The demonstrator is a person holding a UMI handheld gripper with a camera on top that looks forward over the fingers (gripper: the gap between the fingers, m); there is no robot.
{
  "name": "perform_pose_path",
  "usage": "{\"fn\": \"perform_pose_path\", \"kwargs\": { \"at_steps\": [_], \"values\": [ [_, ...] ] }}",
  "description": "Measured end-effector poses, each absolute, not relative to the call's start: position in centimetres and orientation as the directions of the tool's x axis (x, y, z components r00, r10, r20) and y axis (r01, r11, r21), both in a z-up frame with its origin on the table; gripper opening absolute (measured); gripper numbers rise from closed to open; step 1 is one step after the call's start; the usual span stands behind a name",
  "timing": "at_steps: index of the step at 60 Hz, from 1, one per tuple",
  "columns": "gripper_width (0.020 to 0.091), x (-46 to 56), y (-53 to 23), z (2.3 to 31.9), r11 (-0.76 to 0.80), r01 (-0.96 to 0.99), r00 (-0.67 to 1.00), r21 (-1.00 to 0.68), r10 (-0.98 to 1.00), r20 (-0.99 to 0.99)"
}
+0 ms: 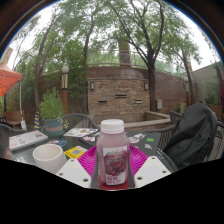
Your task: Pour water
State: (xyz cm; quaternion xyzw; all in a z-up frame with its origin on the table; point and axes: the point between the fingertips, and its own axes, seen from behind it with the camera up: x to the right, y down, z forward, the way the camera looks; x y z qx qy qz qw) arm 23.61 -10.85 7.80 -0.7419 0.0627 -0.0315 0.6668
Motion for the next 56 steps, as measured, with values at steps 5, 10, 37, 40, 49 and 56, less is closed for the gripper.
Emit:
{"fn": "perform_pose_path", "kwargs": {
  "at_steps": [5, 10, 37, 40, 49, 56],
  "values": [
    [0.0473, 23.9, -12.1, 7.9, -0.095, -0.065, 0.990, -0.993, -0.131, -0.052],
    [0.0553, 24.3, -12.9, 7.9, -0.103, -0.066, 0.989, -0.992, -0.139, -0.051],
    [0.0834, 23.5, -28.2, 12.7, -0.166, -0.045, 0.987, -0.985, -0.159, -0.019],
    [0.0834, 22.3, -30.8, 13.4, -0.163, -0.036, 0.989, -0.986, -0.145, -0.012],
    [0.0831, 20.4, -38.8, 14.4, -0.172, -0.028, 0.989, -0.985, -0.149, -0.002],
    [0.0831, 19.5, -43.9, 14.5, -0.179, -0.029, 0.984, -0.983, -0.177, 0.003]
  ]
}}
